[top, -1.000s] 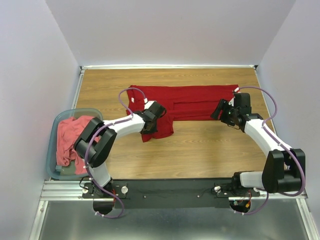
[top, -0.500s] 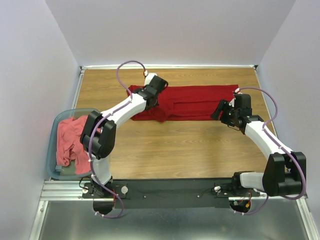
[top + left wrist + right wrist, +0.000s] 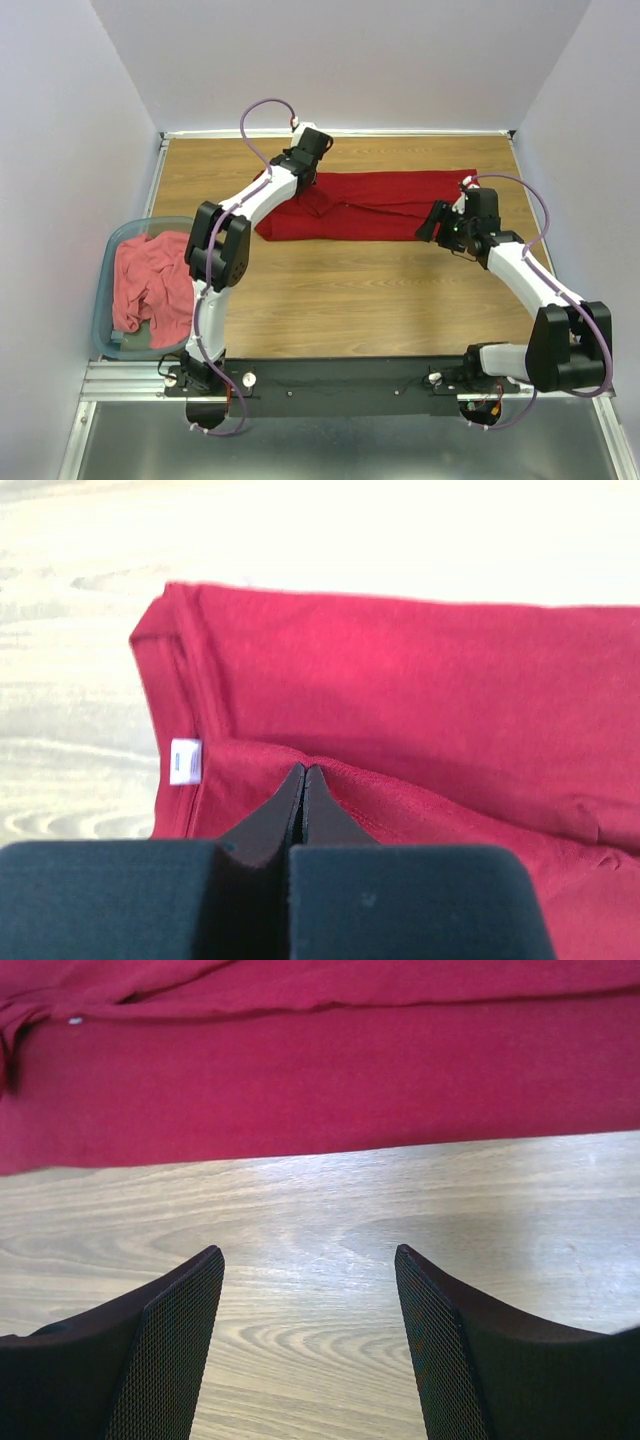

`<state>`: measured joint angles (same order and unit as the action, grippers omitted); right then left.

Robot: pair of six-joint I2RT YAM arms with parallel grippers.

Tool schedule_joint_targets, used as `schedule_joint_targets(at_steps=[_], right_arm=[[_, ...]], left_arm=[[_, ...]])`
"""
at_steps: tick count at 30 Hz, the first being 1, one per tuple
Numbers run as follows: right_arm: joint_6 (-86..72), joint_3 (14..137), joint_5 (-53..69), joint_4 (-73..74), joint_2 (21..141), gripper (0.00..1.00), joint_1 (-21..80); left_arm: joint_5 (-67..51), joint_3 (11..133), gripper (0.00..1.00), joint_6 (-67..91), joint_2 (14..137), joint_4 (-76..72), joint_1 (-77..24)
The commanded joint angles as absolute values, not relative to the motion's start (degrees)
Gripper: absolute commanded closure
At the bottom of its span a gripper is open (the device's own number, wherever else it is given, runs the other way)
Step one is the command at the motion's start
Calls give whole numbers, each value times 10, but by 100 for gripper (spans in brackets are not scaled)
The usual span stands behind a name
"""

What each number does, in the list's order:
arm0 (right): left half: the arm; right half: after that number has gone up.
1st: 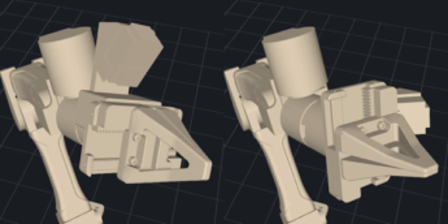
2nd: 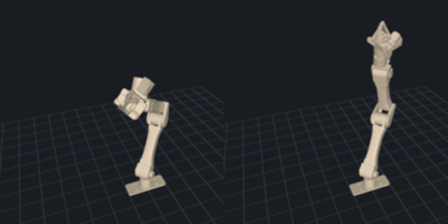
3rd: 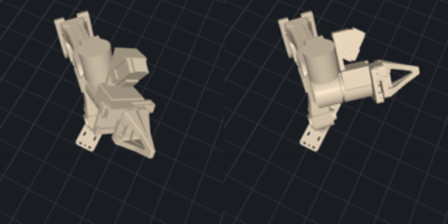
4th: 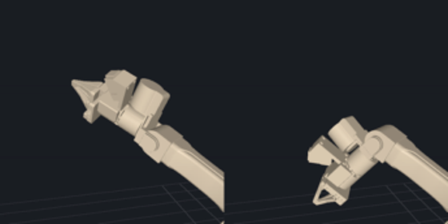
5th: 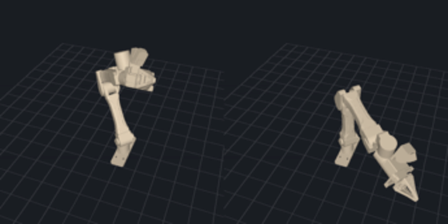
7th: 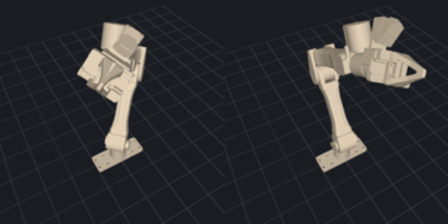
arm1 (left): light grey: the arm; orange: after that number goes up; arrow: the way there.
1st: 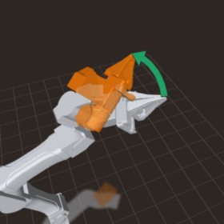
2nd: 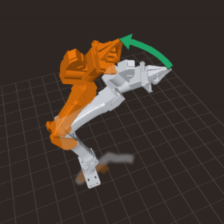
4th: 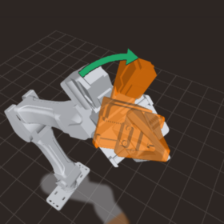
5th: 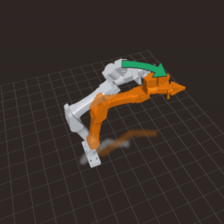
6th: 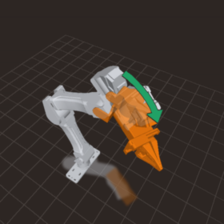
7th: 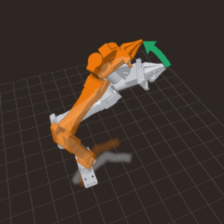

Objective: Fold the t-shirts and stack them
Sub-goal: Fold the tshirt

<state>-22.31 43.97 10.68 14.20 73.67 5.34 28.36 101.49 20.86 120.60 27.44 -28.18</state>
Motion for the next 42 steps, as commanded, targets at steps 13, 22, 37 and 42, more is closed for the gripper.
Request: schedule_joint_targets(at_steps=[13, 22, 37, 42], right_arm=[[-195, 449, 167, 120, 780, 24, 88], [-228, 485, 69, 120, 813, 25, 94], [-321, 491, 22, 84, 868, 30, -62], [-327, 490, 30, 61, 880, 34, -77]], left_arm=[[247, 1060, 25, 163, 1243, 203, -270], [219, 838, 26, 254, 1027, 192, -245], [171, 603, 43, 300, 916, 167, -210], [185, 609, 59, 292, 950, 175, -207]])
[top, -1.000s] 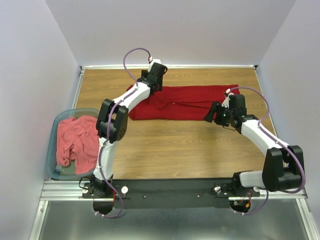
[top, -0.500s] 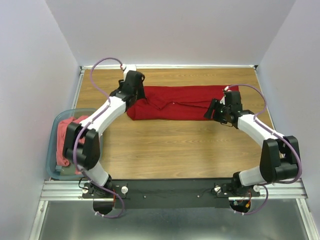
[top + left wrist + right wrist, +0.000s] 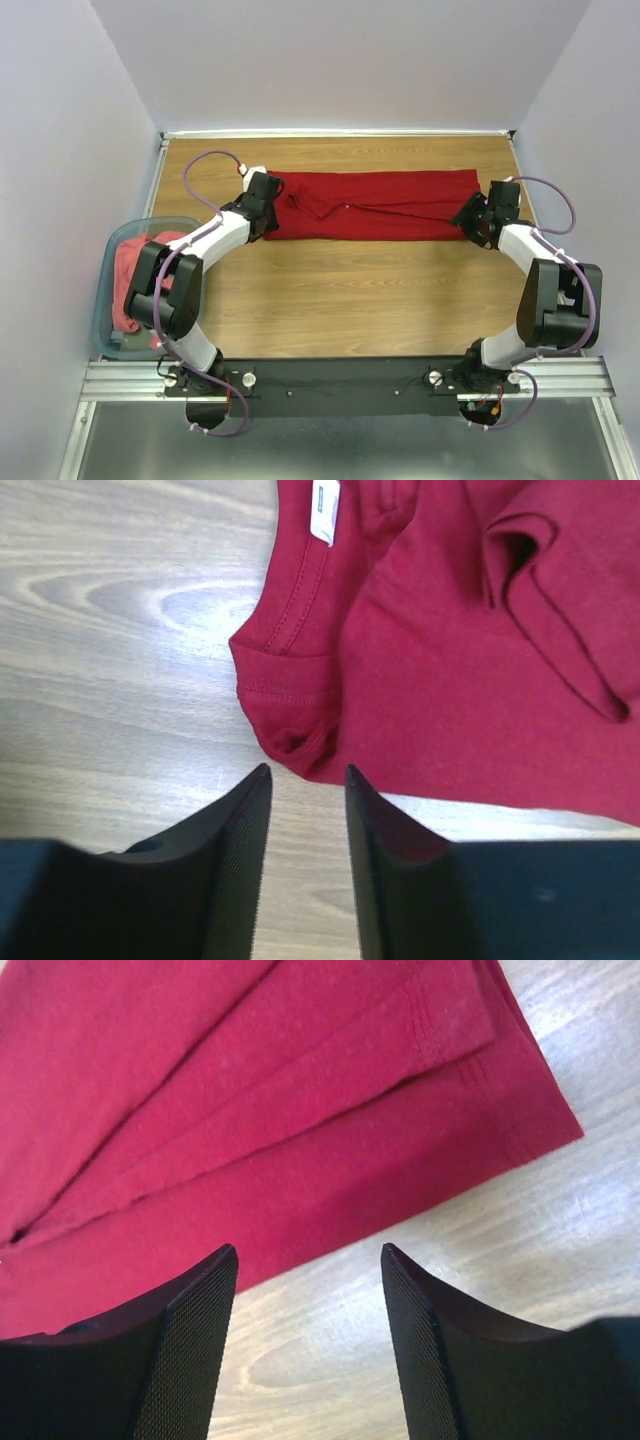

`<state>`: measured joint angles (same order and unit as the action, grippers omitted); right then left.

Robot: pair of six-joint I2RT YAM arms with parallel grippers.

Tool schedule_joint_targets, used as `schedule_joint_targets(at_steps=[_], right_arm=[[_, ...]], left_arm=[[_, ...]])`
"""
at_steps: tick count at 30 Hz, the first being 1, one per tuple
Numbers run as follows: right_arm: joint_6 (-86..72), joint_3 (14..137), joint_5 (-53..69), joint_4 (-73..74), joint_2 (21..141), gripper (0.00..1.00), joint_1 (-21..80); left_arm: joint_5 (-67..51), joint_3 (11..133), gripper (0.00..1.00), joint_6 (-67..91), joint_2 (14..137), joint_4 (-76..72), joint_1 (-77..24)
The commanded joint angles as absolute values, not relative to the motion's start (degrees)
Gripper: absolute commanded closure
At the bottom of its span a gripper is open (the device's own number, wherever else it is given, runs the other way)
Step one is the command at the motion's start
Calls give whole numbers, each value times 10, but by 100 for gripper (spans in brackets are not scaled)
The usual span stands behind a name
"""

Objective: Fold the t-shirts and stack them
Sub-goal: Fold the tshirt

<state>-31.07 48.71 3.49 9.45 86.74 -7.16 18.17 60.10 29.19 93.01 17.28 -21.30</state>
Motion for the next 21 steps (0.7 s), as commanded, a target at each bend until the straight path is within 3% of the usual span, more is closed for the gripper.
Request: schedule_joint_targets(at_steps=[1, 21], right_arm=[[-327, 490, 31, 59, 882, 35, -80], [-322, 485, 73, 33, 933, 39, -88]], left_arm=[[187, 606, 60, 290, 952, 175, -207], [196, 646, 63, 259, 1017, 176, -206]])
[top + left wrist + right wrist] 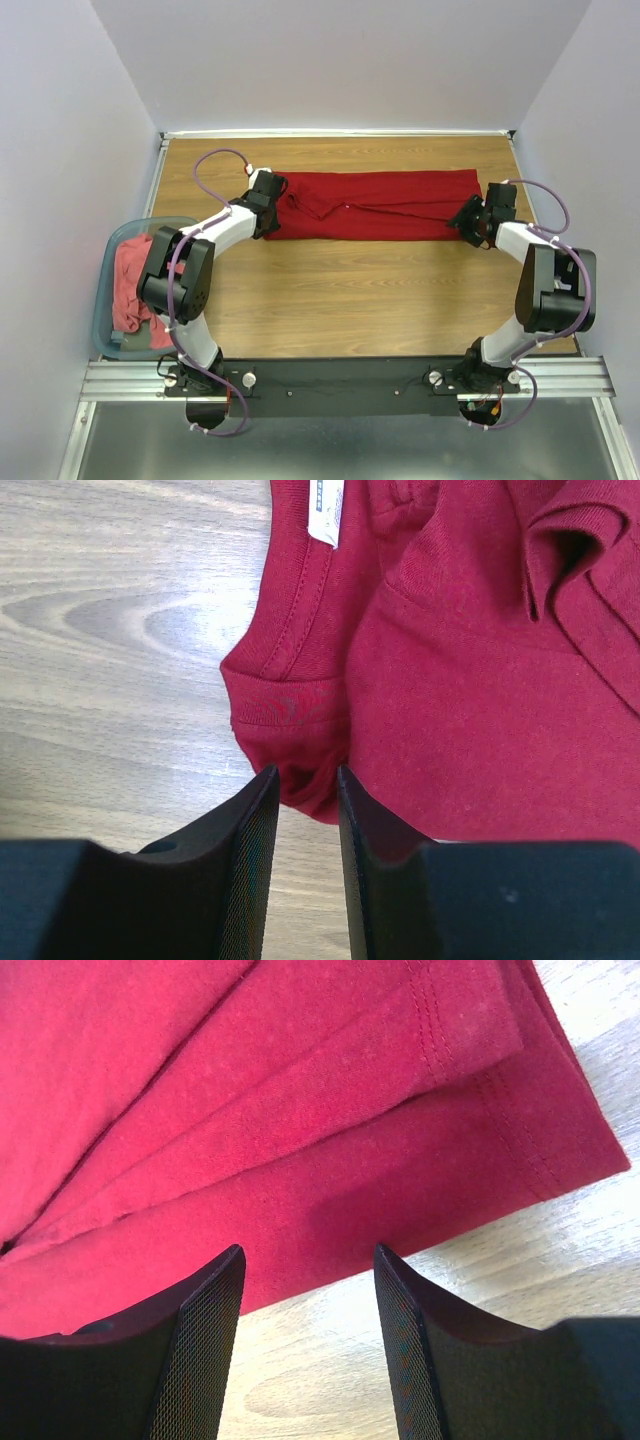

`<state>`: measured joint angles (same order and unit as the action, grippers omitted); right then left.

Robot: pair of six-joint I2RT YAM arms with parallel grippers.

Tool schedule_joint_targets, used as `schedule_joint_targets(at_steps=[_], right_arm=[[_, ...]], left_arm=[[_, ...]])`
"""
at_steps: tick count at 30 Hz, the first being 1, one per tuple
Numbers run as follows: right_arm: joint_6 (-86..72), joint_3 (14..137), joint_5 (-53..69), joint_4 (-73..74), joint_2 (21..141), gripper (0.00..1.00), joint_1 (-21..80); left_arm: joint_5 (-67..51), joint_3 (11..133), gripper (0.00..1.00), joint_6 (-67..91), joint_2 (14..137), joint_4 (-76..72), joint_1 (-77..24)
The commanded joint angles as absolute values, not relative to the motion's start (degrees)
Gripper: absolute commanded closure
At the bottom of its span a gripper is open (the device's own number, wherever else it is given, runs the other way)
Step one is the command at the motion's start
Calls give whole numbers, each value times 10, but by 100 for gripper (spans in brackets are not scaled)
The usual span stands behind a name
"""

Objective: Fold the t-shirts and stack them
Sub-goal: Fold the tshirt

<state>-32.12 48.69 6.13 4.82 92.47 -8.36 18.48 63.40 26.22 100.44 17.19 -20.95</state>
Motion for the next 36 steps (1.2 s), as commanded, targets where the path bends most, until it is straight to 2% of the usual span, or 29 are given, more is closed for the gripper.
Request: schedule_joint_targets(at_steps=[1, 13, 17, 22, 27, 36], right_arm=[[-323, 485, 72, 33, 933, 39, -88], [-322, 482, 66, 28, 951, 39, -88], [-324, 479, 67, 25, 960, 39, -89], [-326, 475, 69, 18, 965, 39, -91], [-328, 473, 69, 16, 974, 39, -96], [-338, 468, 73, 12, 993, 40, -118]], left_arm=[[196, 645, 63, 259, 1019, 178, -206], [200, 639, 63, 263, 1033, 199, -206], [199, 636, 66, 259, 1031, 199, -206], [200, 634, 77, 255, 1027, 196, -206], [204, 636, 100, 243, 1029, 200, -200], [178, 635, 100, 222, 1007, 200, -150]])
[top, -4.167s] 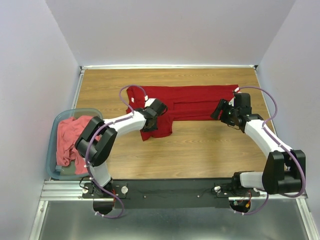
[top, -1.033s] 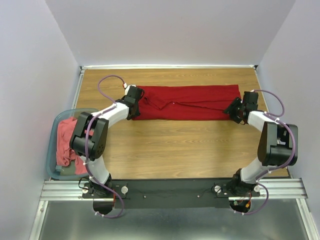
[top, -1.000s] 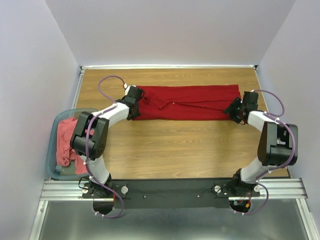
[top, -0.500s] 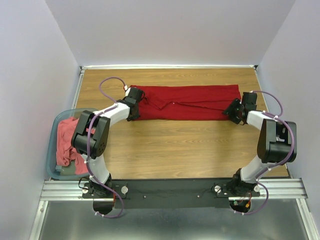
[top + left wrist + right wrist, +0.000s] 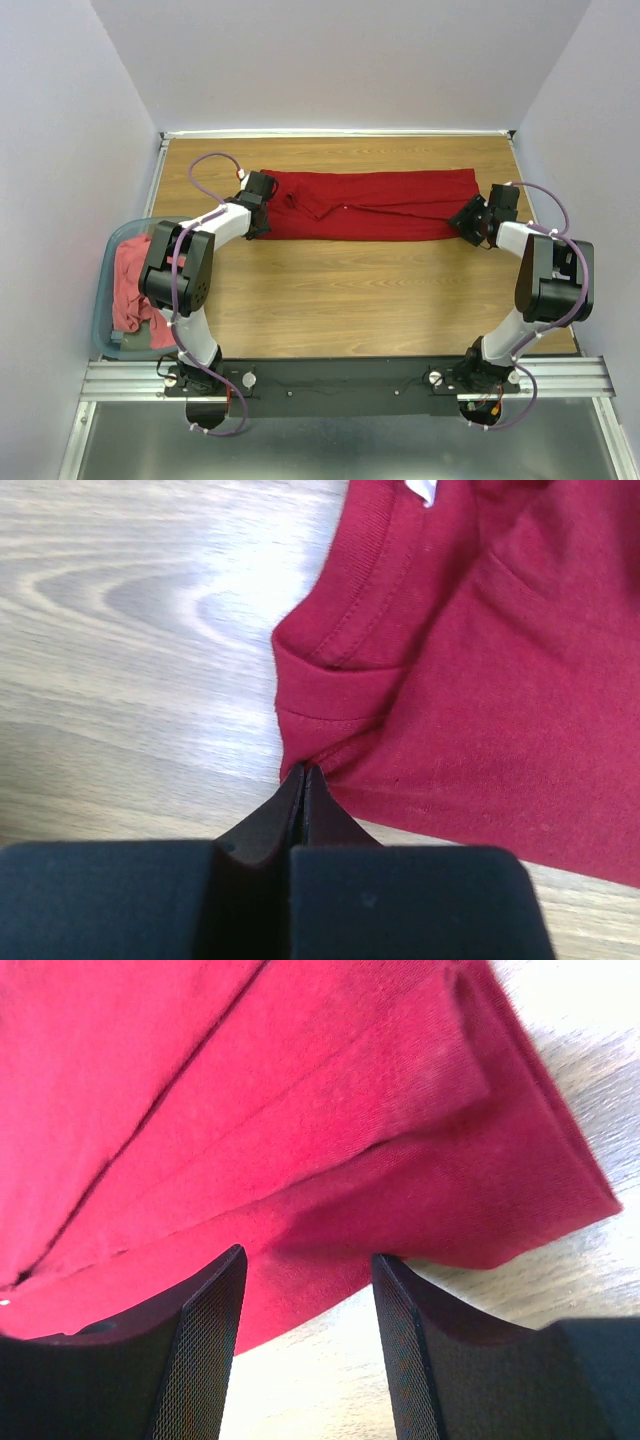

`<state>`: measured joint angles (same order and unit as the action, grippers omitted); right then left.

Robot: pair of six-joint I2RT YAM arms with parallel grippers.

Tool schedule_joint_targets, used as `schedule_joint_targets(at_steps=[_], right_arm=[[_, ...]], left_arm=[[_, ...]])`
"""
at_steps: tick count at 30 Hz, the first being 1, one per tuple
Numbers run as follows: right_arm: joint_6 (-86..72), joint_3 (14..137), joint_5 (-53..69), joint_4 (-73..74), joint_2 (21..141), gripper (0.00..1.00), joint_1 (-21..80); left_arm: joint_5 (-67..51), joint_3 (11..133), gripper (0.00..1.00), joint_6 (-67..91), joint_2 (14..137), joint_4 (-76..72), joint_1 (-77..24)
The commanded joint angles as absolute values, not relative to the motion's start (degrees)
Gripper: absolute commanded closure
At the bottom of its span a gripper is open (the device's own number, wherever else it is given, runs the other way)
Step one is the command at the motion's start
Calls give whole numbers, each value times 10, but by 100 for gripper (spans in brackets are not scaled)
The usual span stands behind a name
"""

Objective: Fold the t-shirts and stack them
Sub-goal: Fold the tshirt

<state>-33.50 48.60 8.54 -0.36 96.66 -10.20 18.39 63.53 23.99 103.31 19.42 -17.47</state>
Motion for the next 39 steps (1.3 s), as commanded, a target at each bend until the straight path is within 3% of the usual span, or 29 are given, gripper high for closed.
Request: schedule_joint_targets(at_steps=[1, 9, 17, 20, 21, 26, 32, 39], right_arm=[[-339, 467, 75, 11, 996, 40, -123], [-346, 462, 81, 13, 1005, 40, -138], [-333, 462, 79, 13, 984, 39, -138], [-329, 464, 80, 14, 971, 39, -138], [-324, 464, 80, 14, 969, 39, -138], [-315, 468, 72, 18, 923, 39, -138], [-301, 482, 76, 25, 882, 40, -138], [-301, 514, 85, 37, 914, 45, -138]], left_arm=[[169, 630, 100, 221, 1006, 195, -146], [109, 606, 100, 220, 999, 183, -114], [106, 597, 87, 232, 997, 188, -105], [99, 585, 75, 242, 992, 178, -105], [99, 583, 66, 246, 988, 178, -104], [105, 578, 42, 254, 951, 178, -104], [114, 594, 39, 265, 897, 182, -105], [128, 592, 34, 233, 834, 168, -108]])
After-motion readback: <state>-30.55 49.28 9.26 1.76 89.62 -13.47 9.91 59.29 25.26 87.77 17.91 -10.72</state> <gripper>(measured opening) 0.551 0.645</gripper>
